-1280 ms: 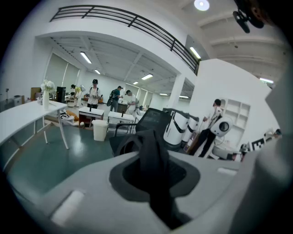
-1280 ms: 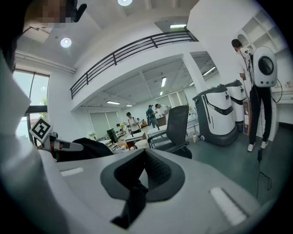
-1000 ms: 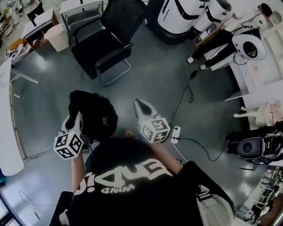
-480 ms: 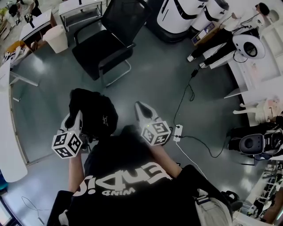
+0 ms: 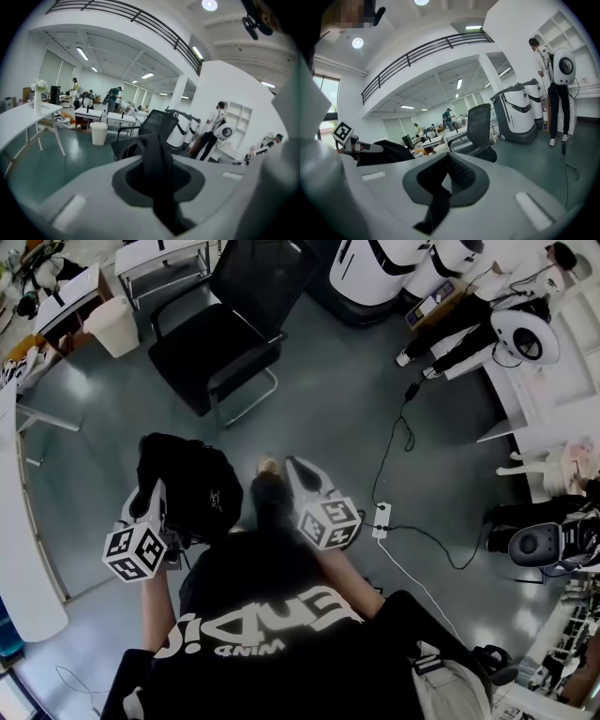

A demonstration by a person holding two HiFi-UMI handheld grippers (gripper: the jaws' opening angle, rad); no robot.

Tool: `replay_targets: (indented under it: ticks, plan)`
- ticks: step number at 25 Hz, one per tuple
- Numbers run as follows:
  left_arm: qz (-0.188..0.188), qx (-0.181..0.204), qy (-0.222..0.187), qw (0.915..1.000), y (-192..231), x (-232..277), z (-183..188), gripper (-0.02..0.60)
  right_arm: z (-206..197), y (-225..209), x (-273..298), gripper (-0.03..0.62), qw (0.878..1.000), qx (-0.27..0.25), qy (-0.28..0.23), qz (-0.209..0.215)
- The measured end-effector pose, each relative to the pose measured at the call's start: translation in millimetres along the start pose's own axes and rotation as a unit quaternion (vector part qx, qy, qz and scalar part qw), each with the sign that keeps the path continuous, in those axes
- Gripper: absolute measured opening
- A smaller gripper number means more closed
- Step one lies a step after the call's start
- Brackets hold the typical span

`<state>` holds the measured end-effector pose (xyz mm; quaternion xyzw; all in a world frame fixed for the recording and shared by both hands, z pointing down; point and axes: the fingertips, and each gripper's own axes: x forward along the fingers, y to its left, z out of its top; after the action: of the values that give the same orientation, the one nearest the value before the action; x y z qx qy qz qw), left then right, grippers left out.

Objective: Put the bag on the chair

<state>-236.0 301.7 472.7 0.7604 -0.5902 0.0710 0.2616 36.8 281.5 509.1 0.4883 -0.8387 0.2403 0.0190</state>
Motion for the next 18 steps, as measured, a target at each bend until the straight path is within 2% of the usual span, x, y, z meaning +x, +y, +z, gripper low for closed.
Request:
replay_targets:
  ticks: [9, 18]
  plan:
    - [0.033, -0.021, -0.017, 0.9991, 29, 55, 34, 0.055, 37, -35, 86, 0.002, 1.0, -0.005, 0.0, 0.028]
    - [0.065, -0.018, -0.043, 0.9968, 46, 119, 117, 0.055, 91, -62, 190, 0.002, 0.997, -0.014, 0.023, 0.067]
